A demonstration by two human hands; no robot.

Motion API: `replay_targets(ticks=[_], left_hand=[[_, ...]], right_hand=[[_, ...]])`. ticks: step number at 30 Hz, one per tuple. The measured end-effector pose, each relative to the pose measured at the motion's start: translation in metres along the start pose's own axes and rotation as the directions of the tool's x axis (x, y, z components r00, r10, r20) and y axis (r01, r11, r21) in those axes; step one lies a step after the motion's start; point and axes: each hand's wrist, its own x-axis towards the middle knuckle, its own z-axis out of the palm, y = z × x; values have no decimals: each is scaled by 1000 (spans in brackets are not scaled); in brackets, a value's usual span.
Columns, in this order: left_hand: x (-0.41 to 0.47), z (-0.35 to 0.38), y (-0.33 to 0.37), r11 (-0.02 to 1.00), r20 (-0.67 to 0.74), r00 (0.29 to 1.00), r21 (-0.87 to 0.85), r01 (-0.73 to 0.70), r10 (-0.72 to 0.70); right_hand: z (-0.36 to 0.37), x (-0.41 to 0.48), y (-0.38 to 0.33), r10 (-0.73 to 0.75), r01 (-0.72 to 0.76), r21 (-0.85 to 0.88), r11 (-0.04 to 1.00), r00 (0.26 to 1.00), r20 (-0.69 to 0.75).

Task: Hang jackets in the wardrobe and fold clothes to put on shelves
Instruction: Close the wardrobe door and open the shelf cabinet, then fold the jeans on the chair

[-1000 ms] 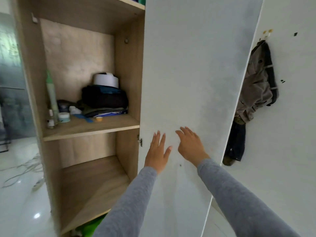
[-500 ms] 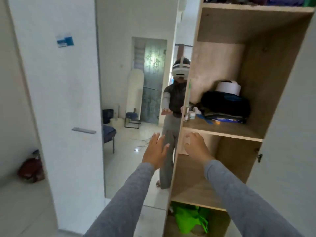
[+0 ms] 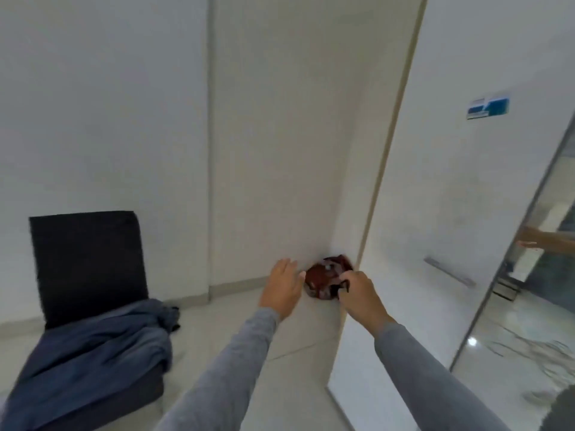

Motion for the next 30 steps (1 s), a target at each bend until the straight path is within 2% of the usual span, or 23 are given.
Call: replay_targets(ticks=[4,7,9,14,23,27,30], left_hand=[[9,-82,-104,982,-132,976,53,183,-175],[20,-127,-166,963,-179,955,84,255,-237],[28,-149,-195,955,-192,948,107,276,-253],[51,-223,-304,886,-223,878,98,453,-424],[52,-296,-470,743,-212,746,110,660,-632],[72,-302,-536,726,-147,738,136,675,-659],[105,-298,-589,749,-44,762,152,644,-646]], right_hand=[[102,48,-95,-208,206,31,978,962,178],[160,85,-157,-312,302,77,950,918,244],[185,107,-186,-344,322,125,938,902,260],[296,173,-281,-427,362,232,903,816,388],[451,228,-365,-394,296,260,919,704,591],[493,250,-376,-316,232,216,949,721,617],[529,276,-375,-211,118,191,974,771,601]])
